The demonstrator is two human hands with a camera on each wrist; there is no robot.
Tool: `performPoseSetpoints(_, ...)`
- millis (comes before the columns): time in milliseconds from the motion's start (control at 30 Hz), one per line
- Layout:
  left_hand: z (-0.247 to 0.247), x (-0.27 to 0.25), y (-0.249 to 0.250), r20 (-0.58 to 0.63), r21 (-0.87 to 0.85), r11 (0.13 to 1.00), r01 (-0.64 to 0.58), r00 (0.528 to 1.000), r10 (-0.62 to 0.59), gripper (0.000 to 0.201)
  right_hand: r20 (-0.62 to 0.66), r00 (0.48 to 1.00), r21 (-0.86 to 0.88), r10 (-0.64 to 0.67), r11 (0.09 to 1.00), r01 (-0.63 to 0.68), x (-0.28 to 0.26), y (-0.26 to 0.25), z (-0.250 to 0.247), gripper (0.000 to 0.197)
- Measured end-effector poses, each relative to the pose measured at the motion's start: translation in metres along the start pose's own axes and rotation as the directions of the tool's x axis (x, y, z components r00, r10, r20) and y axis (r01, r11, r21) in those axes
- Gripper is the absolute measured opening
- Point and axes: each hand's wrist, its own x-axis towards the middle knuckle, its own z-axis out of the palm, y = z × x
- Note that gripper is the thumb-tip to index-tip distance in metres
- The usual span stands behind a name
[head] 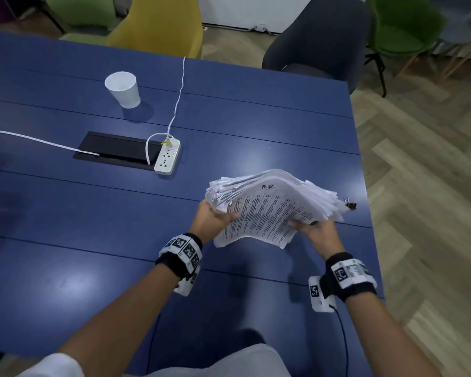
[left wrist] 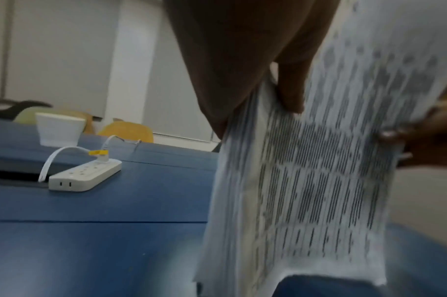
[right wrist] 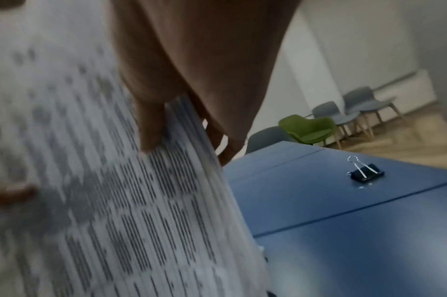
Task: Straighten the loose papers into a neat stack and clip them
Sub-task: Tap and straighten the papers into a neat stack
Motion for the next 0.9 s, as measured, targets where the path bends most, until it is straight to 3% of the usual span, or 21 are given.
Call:
performPoseSetpoints(67,0.003,0.003,-0.004,0.002,0.062,0.998,0.007,1.000,-0.007,0.026,-0.047,0.999,-0.075,0.008,0.997,-0.011,0.002,0.008,0.002,0.040)
performPoseSetpoints(133,0.002,0.008,-0.006,-0.007,0.113,0.994,0.002,1.000,-0.001,0.020,-0.083,0.996,-0.023,0.023,0.999,-0.025,0.004,0.005,0.004,0.034)
performPoseSetpoints(233,-0.005,0.020,-0.015,-0.045,0.083,0.993,0.089,0.995,-0.085,0.049,-0.070,0.997,0.095,0.031,0.995,-0.024,0.004,-0.003,0.003,0.027)
performPoseSetpoints(367,-0.003,0.015,-0.022,0.057,0.027,0.989,0.147,0.987,-0.149,0.020,-0.245,0.969,0.230,0.012,0.972,0.046,0.013,-0.007,-0.001,0.029)
performPoseSetpoints(467,0.003,0.012,-0.038,0.101,-0.024,0.965,0.262,0.961,-0.259,0.018,-0.335,0.942,0.123,0.007,0.992,0.037,0.023,0.001,0.000,0.023)
performPoseSetpoints(567,0.005,0.008,-0.063,0.083,-0.068,0.907,0.415,0.908,-0.410,0.036,-0.386,0.922,0.061,0.032,0.998,-0.009,0.032,0.023,0.004,0.022)
performPoseSetpoints(733,0.002,0.002,-0.112,0.116,-0.028,0.842,0.539,0.838,-0.532,0.063,-0.412,0.903,-0.076,0.119,0.984,-0.164,0.043,0.064,0.012,0.020)
performPoseSetpoints(900,0.004,-0.006,-0.129,0.162,0.013,0.844,0.537,0.831,-0.531,0.039,-0.334,0.923,-0.122,0.189,0.963,-0.241,0.043,0.092,0.022,0.030)
